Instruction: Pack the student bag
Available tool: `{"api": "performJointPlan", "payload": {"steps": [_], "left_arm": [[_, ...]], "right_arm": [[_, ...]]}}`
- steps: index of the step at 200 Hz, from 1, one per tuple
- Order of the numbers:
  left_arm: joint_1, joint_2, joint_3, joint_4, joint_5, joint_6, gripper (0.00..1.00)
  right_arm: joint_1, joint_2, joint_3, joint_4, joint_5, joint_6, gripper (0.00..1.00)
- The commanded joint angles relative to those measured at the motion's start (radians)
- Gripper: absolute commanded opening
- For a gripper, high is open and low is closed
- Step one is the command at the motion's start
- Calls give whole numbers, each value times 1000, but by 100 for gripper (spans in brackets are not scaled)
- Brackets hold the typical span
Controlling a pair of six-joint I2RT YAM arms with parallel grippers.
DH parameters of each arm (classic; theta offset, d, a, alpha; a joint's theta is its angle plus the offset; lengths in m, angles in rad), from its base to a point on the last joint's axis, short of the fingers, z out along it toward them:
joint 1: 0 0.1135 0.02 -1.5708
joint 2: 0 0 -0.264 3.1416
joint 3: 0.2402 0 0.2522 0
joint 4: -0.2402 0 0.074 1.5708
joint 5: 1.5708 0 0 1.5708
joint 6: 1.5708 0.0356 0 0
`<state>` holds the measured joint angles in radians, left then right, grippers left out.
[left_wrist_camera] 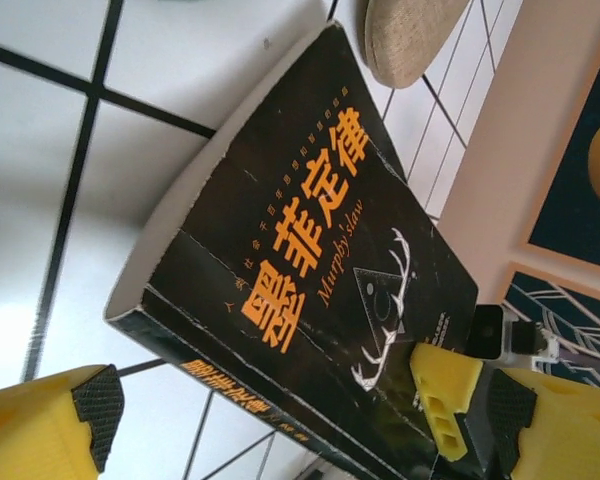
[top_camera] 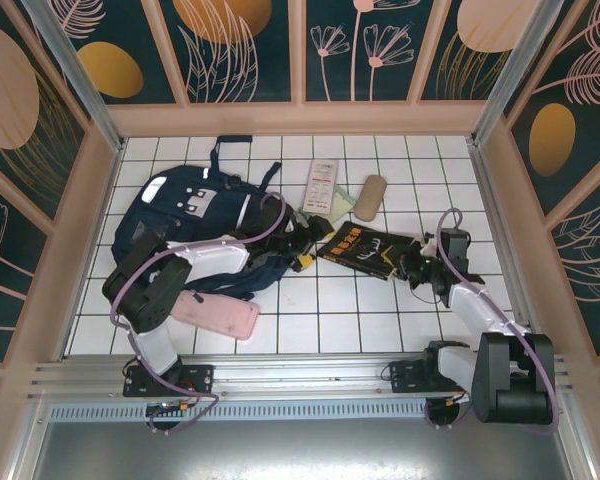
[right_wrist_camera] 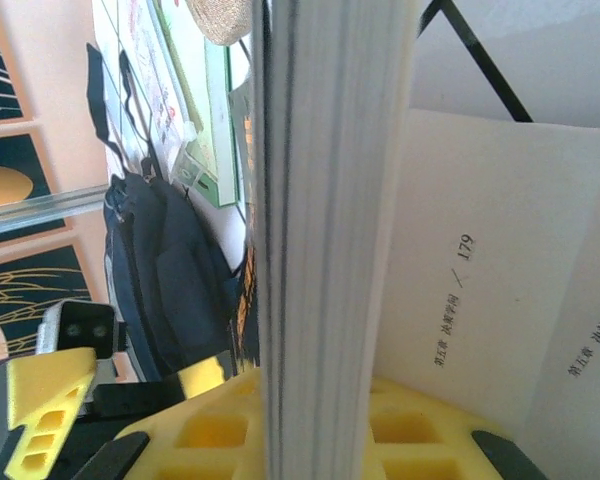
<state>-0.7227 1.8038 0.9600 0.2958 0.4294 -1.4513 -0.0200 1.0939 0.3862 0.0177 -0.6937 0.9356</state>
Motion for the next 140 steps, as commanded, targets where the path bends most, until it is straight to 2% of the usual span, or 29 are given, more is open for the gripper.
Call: {"api": "performJointPlan", "payload": {"steps": [1, 23, 48, 82, 118, 140], "left_arm": [[-10, 80, -22, 169, 6, -143, 93], [-26, 155, -4, 220, 26, -190, 90], [-40, 182, -7, 254, -3, -214, 84], [-40, 218, 4, 326, -18, -248, 62], [-41, 229, -23, 430, -31, -303, 26], [-41, 197, -45, 444, -55, -310, 18]], "right_arm": [[-5, -39, -22, 69, -49, 49, 17], [-4, -64, -37, 64, -46, 60, 17], [-1, -91, -54, 66, -46, 75, 17], [3, -120, -84, 68, -43, 88, 17], [8, -178, -107, 44, -27, 103, 19], [11, -210, -104, -1, -1, 94, 21]]}}
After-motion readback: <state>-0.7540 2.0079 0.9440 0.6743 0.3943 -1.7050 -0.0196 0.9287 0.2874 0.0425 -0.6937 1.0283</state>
